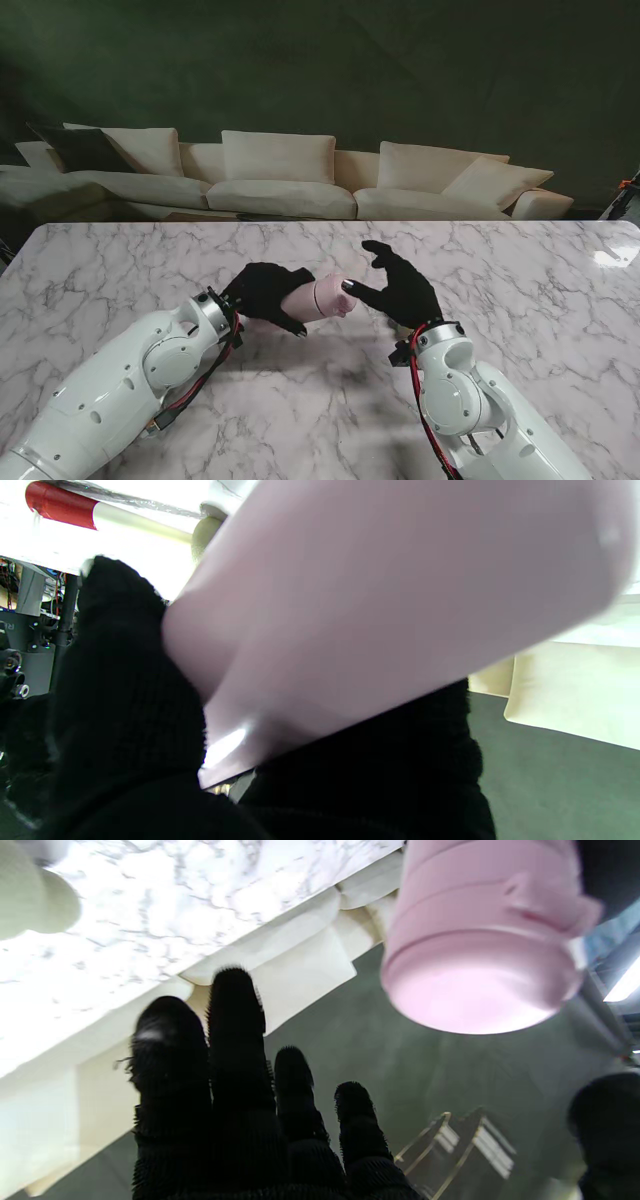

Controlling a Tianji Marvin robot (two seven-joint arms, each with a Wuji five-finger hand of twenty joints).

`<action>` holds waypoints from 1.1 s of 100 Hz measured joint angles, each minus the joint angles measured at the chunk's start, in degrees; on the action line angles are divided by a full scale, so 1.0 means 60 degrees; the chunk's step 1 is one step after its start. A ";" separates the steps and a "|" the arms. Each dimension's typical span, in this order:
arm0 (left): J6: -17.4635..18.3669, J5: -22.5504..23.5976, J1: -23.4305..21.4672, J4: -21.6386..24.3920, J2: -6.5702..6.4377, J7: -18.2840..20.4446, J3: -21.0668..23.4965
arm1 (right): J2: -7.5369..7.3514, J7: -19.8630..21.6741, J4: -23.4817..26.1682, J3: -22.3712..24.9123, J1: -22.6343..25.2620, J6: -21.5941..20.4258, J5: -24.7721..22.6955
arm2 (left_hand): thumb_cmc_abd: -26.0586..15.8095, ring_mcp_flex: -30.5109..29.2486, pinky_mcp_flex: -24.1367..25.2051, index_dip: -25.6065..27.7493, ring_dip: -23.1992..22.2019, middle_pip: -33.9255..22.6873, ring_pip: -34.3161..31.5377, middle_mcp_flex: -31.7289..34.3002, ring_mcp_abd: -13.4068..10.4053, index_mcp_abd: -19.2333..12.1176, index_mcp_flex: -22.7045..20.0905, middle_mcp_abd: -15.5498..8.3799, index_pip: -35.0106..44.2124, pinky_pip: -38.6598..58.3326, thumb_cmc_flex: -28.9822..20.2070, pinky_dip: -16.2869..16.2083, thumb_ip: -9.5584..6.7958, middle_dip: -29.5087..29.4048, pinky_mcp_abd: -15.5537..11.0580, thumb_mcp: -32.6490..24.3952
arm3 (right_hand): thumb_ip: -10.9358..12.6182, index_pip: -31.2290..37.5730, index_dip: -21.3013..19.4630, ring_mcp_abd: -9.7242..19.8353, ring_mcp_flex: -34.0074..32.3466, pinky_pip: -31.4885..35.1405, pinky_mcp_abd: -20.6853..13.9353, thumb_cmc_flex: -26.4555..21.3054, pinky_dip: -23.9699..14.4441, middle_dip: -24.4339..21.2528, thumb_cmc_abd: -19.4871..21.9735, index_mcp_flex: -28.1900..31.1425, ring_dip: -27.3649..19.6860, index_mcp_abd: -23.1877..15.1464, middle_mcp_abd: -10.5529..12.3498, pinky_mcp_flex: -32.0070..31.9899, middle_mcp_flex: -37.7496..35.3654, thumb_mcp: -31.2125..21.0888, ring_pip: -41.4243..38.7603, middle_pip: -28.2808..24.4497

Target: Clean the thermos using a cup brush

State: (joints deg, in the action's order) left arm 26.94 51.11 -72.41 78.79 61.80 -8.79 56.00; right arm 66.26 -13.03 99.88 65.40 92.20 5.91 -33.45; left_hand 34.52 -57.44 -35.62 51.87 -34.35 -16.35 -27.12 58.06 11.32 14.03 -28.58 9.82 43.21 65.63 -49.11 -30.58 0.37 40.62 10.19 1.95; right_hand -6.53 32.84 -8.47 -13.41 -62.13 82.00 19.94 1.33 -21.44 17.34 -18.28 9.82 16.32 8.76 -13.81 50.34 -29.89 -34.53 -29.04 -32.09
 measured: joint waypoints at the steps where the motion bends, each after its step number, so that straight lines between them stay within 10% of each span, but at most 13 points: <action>1: 0.0001 0.0001 0.0000 0.0002 0.0000 0.0001 0.0000 | -0.0001 0.0010 0.0010 -0.0001 0.0003 0.0070 0.0018 | 0.0000 0.0000 0.0000 0.0000 0.0000 0.0000 0.0000 0.0000 0.0000 0.0000 0.0000 0.0000 0.0000 0.0000 0.0000 0.0000 0.0000 0.0000 0.0000 0.0000 | 0.0000 0.0021 0.0000 -0.0002 -0.0252 0.0161 0.0007 0.0032 0.0097 0.0019 -0.0012 0.0043 0.0005 0.0044 -0.0004 0.0265 -0.0199 -0.0032 -0.0168 -0.0045; 34: -0.0009 -0.0060 0.0056 -0.0001 -0.0004 0.0095 -0.0089 | -0.0074 0.0736 0.0148 -0.0422 -0.0270 0.0765 0.0322 | 0.0000 0.0000 0.0000 0.0000 0.0000 0.0000 0.0000 0.0000 0.0000 0.0000 0.0000 0.0000 0.0000 0.0001 0.0000 0.0000 0.0000 0.0001 0.0000 0.0000 | 0.0001 0.0605 -0.0288 0.0232 -0.1744 0.2881 -0.0189 0.0117 -0.0274 0.0466 -0.0007 0.2860 0.1964 0.0141 0.0011 0.2090 -0.3499 -0.0149 -0.5182 -0.1234; 54: -0.0003 -0.0063 0.0076 -0.0016 -0.0004 0.0121 -0.0111 | -0.0082 0.1317 0.0092 -0.0582 -0.0519 0.0325 0.0841 | 0.0000 0.0000 0.0000 0.0029 0.0020 0.0000 0.0000 0.0000 0.0000 0.0000 0.0000 0.0000 0.0000 0.0001 0.0000 0.0000 0.0000 0.0001 0.0000 0.0000 | 0.0291 0.0642 -0.0980 0.0241 -0.1746 0.2575 -0.0109 -0.2632 -0.0196 0.0365 -0.0058 0.3464 0.1956 0.0483 -0.0097 0.2071 -0.3449 0.0698 -0.4379 -0.1098; 72: 0.0004 -0.0075 0.0053 -0.0070 -0.0032 0.0141 -0.0151 | -0.0277 0.2143 0.0048 -0.0497 -0.0638 -0.0206 0.0879 | 0.0090 0.0000 0.0000 0.0197 0.0081 -0.0005 0.0002 0.0000 0.0000 -0.0014 0.0000 -0.0003 0.0081 0.0001 0.0008 0.0001 0.0000 0.0001 0.0000 0.0000 | 0.0458 -0.0122 -0.1595 0.0159 -0.0535 0.1167 0.0102 -0.3962 -0.0162 0.0363 0.0017 0.3099 0.1905 0.0497 0.0373 -0.0312 -0.1396 0.1401 -0.1924 -0.0967; 91: 0.0003 -0.0081 0.0050 -0.0108 -0.0035 0.0141 -0.0199 | -0.0329 0.1871 -0.0305 -0.0568 -0.0751 -0.1121 0.1081 | 0.0091 0.0000 0.0000 0.0202 0.0137 -0.0005 0.0002 0.0000 0.0000 -0.0014 0.0000 -0.0005 0.0093 0.0001 0.0008 0.0002 0.0000 0.0001 0.0000 0.0001 | 0.0460 -0.0292 -0.1812 0.0353 0.1393 0.0089 0.0275 -0.3926 -0.0995 0.0365 -0.0044 0.3277 0.2075 0.0490 0.0544 -0.2297 -0.0131 -0.0163 -0.1585 -0.0890; 110: -0.0018 -0.0082 0.0060 -0.0163 -0.0032 0.0141 -0.0234 | -0.0330 0.1781 -0.0404 -0.0642 -0.0812 -0.1549 0.0562 | 0.0111 0.0000 0.0000 0.0203 0.0141 -0.0005 0.0002 0.0000 0.0000 -0.0034 0.0000 -0.0007 0.0098 0.0001 0.0008 0.0002 0.0000 0.0001 0.0000 0.0002 | 0.0292 -0.0279 -0.2173 0.0602 0.1757 0.0040 -0.0285 -0.4298 -0.1329 0.0922 -0.2175 0.3290 0.2535 0.0352 0.0604 -0.1807 -0.0072 -0.2425 -0.2620 -0.1706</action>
State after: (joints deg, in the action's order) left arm 26.83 50.62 -72.05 77.81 61.61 -7.95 54.60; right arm 64.28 -2.35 97.46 61.55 87.33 -3.38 -30.08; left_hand 35.19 -57.44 -35.62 53.09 -33.51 -16.38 -27.11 58.06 11.32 13.82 -28.58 9.78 43.81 65.63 -49.06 -30.57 0.37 40.62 10.19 1.96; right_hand -4.77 31.17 -21.50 -9.80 -51.59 82.24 18.23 -24.46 -29.41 22.87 -31.33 29.56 31.53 10.87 -10.19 39.50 -30.32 -49.09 -44.76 -42.32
